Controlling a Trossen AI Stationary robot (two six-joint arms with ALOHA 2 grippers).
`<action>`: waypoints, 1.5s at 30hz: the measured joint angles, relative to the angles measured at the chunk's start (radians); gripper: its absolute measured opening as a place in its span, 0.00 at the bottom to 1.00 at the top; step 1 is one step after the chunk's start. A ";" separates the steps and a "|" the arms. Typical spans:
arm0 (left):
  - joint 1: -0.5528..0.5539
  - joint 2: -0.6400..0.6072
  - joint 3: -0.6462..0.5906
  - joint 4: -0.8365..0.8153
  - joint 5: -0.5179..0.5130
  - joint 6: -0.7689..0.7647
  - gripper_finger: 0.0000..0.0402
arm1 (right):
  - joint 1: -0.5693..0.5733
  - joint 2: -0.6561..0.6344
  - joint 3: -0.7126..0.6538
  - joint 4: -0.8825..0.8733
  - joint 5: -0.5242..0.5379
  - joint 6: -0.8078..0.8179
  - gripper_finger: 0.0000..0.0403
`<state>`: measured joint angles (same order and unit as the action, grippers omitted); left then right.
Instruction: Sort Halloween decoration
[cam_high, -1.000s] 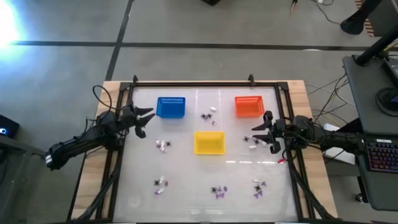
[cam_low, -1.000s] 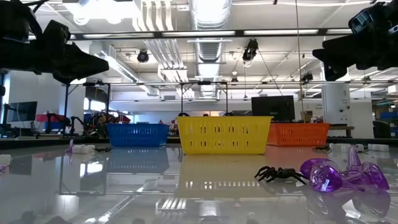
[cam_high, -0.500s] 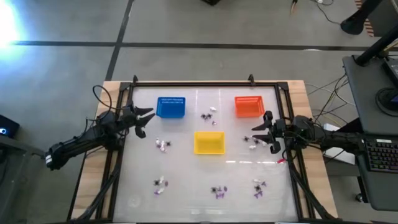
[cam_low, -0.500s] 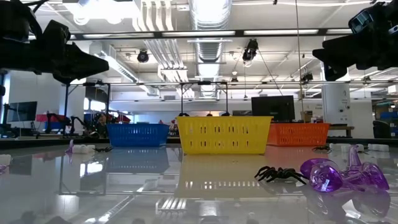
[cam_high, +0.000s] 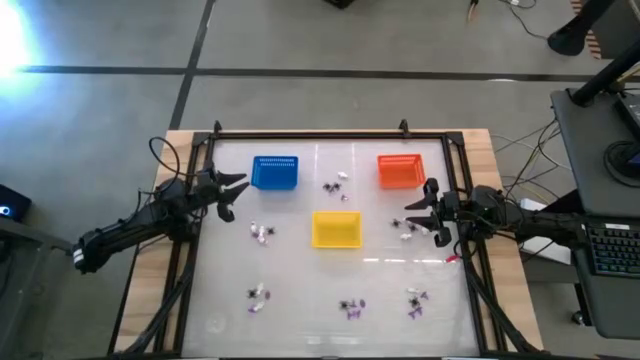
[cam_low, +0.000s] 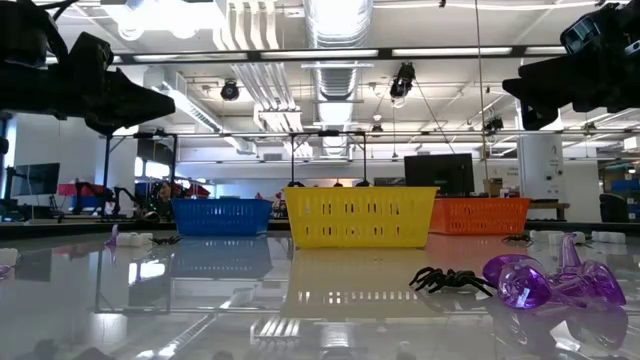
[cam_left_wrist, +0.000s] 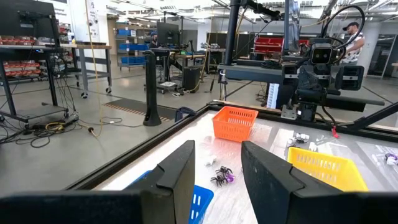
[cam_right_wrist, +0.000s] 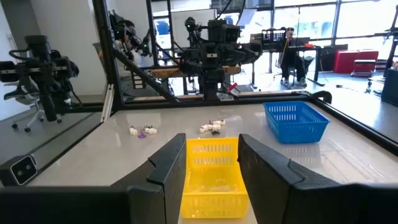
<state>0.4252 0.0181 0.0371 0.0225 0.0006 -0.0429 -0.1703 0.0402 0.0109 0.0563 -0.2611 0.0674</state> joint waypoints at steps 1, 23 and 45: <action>0.000 0.000 0.000 0.000 0.000 0.000 0.28 | 0.000 0.000 0.000 0.000 0.000 0.000 0.34; 0.000 0.000 0.000 0.000 0.000 0.000 0.28 | 0.000 0.000 0.000 0.002 0.000 -0.107 0.34; 0.000 0.000 0.000 0.000 0.000 0.000 0.28 | 0.000 0.000 0.000 0.029 0.056 0.220 0.34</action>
<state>0.4250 0.0181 0.0370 0.0223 0.0006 -0.0431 -0.1703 0.0402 0.0109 0.0854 -0.2048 0.2872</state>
